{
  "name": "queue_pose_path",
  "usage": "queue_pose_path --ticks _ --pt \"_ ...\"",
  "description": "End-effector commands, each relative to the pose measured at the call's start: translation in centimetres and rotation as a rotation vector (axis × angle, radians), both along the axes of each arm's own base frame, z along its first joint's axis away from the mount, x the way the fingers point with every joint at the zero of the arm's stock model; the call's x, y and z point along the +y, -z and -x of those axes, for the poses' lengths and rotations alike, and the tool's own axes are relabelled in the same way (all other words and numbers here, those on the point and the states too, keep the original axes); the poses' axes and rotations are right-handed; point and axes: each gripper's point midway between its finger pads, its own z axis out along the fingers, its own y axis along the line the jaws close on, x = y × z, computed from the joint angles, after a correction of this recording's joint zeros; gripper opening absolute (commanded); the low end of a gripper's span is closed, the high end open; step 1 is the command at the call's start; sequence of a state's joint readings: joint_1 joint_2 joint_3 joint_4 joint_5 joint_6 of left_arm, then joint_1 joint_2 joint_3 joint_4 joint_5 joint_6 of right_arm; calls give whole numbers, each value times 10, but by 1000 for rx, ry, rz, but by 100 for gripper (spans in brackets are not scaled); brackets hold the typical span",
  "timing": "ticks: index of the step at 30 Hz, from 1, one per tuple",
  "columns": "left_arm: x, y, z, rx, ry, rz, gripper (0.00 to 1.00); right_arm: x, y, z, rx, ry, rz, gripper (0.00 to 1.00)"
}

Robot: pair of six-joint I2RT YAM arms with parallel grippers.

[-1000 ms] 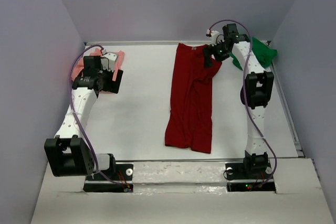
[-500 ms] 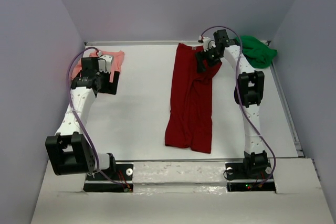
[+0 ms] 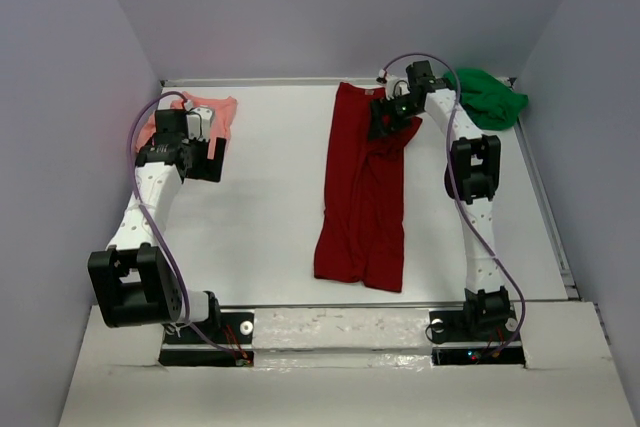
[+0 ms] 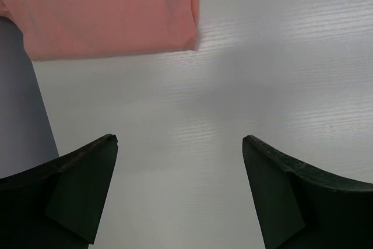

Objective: Fold and stack the t-shirts

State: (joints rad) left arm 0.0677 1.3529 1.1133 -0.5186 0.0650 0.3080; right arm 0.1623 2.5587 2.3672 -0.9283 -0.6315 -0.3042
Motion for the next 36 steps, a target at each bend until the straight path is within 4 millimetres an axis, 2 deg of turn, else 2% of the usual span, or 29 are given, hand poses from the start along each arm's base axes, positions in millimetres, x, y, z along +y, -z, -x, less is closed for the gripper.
queue_pose_path --ticks 1,5,7,10,13,14,15,19,24,25,28,33,34,35,36 --pt "5 -17 -2 -38 -21 -6 99 25 -21 -18 -29 1 -162 100" --pt "7 -16 2 -33 -27 -14 99 37 -31 -42 -90 40 -245 100" --pt "9 -15 5 -28 -29 -19 99 38 -30 -52 -110 62 -252 100" --pt "12 -12 8 -21 -41 -26 99 42 -40 -70 -175 102 -252 100" --pt "16 -9 8 -12 -52 -26 99 36 -41 -92 -251 157 -221 100" --pt "17 -7 8 -7 -56 -26 99 33 -35 -98 -248 195 -212 100" --pt "19 -8 7 -10 -63 -27 99 33 -40 -104 -275 202 -217 100" --pt "20 -6 5 -7 -66 -8 99 27 -41 -118 -330 241 -186 100" --pt "17 -8 1 -18 -54 10 99 25 -64 -100 -412 143 -107 100" --pt "16 -8 1 -21 -49 11 99 17 -73 -92 -429 147 -66 100" --pt "13 -11 0 -36 -37 25 99 6 -74 -82 -490 132 101 100" --pt "11 -16 -2 -60 -29 29 99 -3 -70 -29 -392 37 179 100" --pt "11 -17 -2 -65 -29 29 99 2 -86 -18 -413 16 168 100" --pt "11 -17 -3 -66 -29 30 99 -1 -71 -12 -386 4 185 100" --pt "11 -18 -3 -69 -26 31 99 -1 -71 -1 -386 -15 207 100"
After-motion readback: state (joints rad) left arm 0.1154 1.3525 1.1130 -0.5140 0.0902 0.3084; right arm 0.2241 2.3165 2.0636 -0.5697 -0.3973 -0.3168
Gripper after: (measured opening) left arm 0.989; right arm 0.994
